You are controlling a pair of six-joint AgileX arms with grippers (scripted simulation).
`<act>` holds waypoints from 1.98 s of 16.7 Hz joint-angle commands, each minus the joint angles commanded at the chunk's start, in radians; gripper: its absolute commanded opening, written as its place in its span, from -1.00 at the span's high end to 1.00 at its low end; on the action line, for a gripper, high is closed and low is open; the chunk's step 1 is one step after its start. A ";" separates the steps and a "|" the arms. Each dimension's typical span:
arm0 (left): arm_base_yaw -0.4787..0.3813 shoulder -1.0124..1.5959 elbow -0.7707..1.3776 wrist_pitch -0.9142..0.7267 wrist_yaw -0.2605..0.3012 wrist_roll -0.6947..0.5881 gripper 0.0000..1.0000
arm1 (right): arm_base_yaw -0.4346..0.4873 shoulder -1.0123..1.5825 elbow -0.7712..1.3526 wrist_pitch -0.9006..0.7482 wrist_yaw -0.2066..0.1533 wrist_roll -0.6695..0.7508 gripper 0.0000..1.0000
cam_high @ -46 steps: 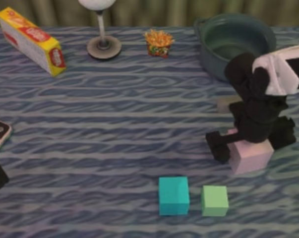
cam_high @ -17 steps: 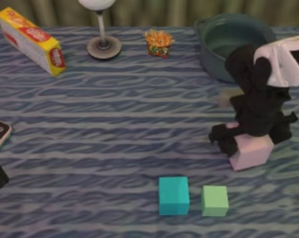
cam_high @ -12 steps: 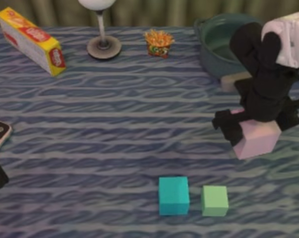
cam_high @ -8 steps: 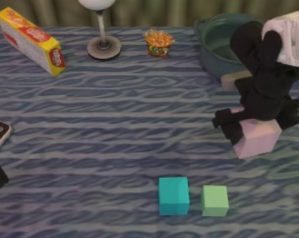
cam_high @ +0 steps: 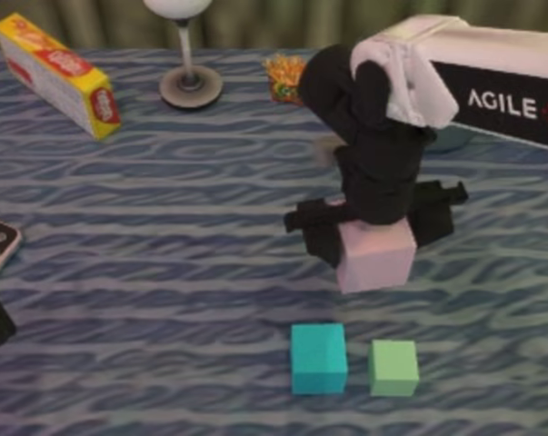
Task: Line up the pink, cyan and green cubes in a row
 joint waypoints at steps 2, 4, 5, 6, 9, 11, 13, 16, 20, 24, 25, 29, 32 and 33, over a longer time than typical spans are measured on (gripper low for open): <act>0.000 0.000 0.000 0.000 0.000 0.000 -1.00 | 0.099 0.062 0.106 -0.053 0.000 0.157 1.00; 0.000 0.000 0.000 0.000 0.000 0.000 -1.00 | 0.201 0.120 0.211 -0.103 0.000 0.314 1.00; 0.000 0.000 0.000 0.000 0.000 0.000 -1.00 | 0.249 0.145 0.261 -0.125 0.000 0.385 1.00; 0.000 0.000 0.000 0.000 0.000 0.000 -1.00 | 0.292 0.167 0.306 -0.145 0.001 0.444 1.00; 0.000 0.000 0.000 0.000 0.000 0.000 -1.00 | 0.386 0.204 0.401 -0.182 0.004 0.560 1.00; 0.000 0.000 0.000 0.000 0.000 0.000 -1.00 | 0.407 0.211 0.421 -0.189 0.004 0.584 1.00; 0.000 0.000 0.000 0.000 0.000 0.000 -1.00 | 0.407 0.211 0.421 -0.189 0.004 0.584 1.00; 0.000 0.000 0.000 0.000 0.000 0.000 -1.00 | 0.404 0.207 0.416 -0.182 0.003 0.585 1.00; 0.000 0.000 0.000 0.000 0.000 0.000 -1.00 | 0.403 0.232 0.337 -0.080 0.003 0.587 1.00; 0.000 0.000 0.000 0.000 0.000 0.000 -1.00 | 0.408 0.264 0.249 0.039 0.005 0.587 1.00; 0.000 0.000 0.000 0.000 0.000 0.000 -1.00 | 0.409 0.267 0.242 0.047 0.005 0.587 1.00; 0.000 0.000 0.000 0.000 0.000 0.000 -1.00 | 0.409 0.267 0.241 0.048 0.005 0.587 0.85; 0.000 0.000 0.000 0.000 0.000 0.000 -1.00 | 0.409 0.267 0.241 0.048 0.005 0.587 0.40; 0.000 0.000 0.000 0.000 0.000 0.000 -1.00 | 0.409 0.267 0.241 0.048 0.005 0.587 0.25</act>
